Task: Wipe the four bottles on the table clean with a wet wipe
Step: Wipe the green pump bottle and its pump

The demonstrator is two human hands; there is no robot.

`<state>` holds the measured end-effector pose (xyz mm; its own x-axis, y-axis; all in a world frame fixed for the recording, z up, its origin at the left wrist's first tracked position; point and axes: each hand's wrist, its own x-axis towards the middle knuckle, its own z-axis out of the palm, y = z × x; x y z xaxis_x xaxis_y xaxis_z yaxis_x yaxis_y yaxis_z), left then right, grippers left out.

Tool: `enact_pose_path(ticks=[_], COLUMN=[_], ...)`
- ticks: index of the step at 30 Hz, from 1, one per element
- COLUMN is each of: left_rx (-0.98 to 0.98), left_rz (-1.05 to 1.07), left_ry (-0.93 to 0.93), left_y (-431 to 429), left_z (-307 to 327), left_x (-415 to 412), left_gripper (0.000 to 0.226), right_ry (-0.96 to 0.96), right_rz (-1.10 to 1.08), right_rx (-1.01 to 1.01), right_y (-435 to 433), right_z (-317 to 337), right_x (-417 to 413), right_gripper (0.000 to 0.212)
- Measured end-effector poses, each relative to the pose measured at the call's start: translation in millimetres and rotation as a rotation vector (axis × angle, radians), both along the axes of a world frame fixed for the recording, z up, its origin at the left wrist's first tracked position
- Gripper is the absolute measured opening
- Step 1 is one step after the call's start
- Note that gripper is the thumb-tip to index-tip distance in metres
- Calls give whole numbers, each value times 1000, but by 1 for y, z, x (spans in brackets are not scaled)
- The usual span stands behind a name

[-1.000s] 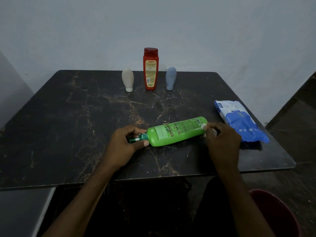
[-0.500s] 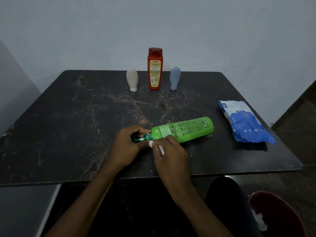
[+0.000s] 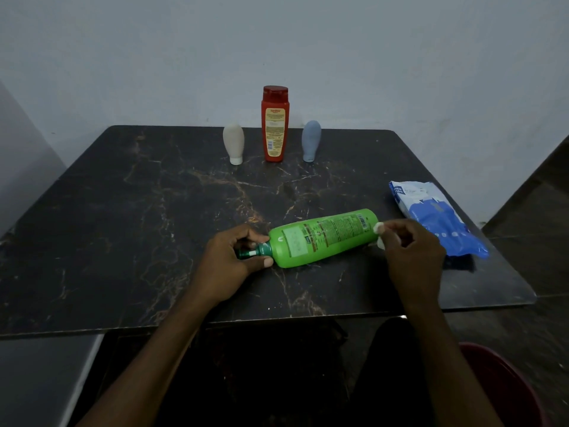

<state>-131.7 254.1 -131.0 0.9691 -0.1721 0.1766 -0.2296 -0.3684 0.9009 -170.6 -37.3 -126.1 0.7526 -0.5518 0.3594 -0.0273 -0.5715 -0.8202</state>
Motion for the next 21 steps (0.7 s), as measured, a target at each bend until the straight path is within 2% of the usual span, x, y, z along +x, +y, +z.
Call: enact_pose_path(ticks=[3, 6, 10, 13, 16, 21], left_rx=[-1, -1, 0, -15, -18, -19], left_rz=[-4, -4, -1, -6, -7, -25], left_ry=[4, 3, 3, -11, -11, -4], left_y=[1, 1, 1, 0, 0, 1], left_z=[0, -1, -2, -2, -2, -3], left_x=[0, 0, 1, 1, 2, 1], left_gripper=[35, 36, 38, 38, 38, 37], right_ry=[-16, -18, -45, -81, -83, -66], right_rz=[5, 59, 261, 321, 283, 73], right_rx=[-9, -128, -220, -244, -192, -106], right_y=[15, 53, 118, 134, 118, 44], right_z=[-2, -7, -16, -24, -20, -9], right_x=[-3, -11, -24, -28, -21, -7], right_gripper=[9, 9, 9, 10, 10, 10])
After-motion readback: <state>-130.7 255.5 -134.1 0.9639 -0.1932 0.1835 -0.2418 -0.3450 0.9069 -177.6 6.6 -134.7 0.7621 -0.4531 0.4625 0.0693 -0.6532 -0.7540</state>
